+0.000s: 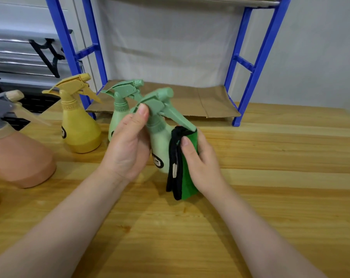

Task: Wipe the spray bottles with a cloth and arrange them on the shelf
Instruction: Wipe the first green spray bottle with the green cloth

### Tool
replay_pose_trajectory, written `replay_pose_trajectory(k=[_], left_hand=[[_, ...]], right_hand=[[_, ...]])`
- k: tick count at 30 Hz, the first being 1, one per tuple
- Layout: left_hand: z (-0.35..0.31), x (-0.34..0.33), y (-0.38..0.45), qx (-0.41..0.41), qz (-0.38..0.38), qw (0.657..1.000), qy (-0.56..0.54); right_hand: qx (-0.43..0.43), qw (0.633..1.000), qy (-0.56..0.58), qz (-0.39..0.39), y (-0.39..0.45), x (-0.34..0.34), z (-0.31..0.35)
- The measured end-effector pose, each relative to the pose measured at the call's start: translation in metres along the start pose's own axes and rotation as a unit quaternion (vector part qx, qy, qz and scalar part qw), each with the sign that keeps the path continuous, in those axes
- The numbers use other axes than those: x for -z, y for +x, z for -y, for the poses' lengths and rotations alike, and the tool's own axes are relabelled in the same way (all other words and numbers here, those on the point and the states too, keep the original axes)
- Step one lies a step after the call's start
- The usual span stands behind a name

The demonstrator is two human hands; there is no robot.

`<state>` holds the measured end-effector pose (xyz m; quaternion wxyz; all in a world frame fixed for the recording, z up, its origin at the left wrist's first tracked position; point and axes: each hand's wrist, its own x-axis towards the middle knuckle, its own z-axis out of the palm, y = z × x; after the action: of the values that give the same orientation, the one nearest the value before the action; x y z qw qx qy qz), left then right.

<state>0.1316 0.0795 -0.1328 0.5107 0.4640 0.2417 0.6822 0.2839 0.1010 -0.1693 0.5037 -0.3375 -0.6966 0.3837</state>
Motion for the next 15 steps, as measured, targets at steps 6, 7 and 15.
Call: replay_pose_trajectory(k=[6,7,15], left_hand=[[-0.007,0.001,0.005,-0.033,-0.093,0.994,-0.050],[-0.008,0.001,0.004,-0.033,-0.097,0.993,-0.058],[0.002,-0.018,-0.004,-0.034,-0.052,0.998,-0.013]], right_hand=[[-0.100,0.987,0.125,0.003,-0.001,-0.004,0.001],[-0.127,0.981,0.147,0.002,-0.001,-0.004,0.001],[-0.309,0.826,0.470,-0.047,0.010,0.006,-0.002]])
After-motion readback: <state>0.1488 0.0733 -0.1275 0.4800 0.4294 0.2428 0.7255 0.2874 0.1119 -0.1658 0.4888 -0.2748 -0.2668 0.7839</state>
